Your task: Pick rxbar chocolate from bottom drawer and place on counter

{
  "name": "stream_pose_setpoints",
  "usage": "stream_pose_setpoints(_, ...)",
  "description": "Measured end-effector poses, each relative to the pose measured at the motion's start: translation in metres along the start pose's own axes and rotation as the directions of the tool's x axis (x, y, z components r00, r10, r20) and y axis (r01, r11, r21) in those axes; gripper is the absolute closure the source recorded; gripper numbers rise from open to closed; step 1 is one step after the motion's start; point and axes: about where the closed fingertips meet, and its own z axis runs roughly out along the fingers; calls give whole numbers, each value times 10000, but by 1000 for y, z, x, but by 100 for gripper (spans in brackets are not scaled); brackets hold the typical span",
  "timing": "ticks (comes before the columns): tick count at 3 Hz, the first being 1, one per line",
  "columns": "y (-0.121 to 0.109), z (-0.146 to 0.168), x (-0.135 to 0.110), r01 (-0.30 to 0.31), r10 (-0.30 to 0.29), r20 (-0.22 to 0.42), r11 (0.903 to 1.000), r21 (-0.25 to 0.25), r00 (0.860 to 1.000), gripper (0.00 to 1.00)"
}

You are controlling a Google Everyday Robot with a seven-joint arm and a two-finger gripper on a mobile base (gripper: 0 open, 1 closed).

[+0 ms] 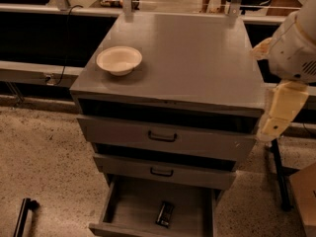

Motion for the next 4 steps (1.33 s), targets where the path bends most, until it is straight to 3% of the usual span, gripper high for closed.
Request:
stream_pose_setpoints(1,5,12,-10,773,-773,108,9970,-30,9970,0)
stream_pose_setpoints(3,5,21,-8,732,-729,115,9968,-306,9973,0)
stream_pose_setpoints(4,18,46,-8,1728,-1800,-852,9812,-855,9800,0)
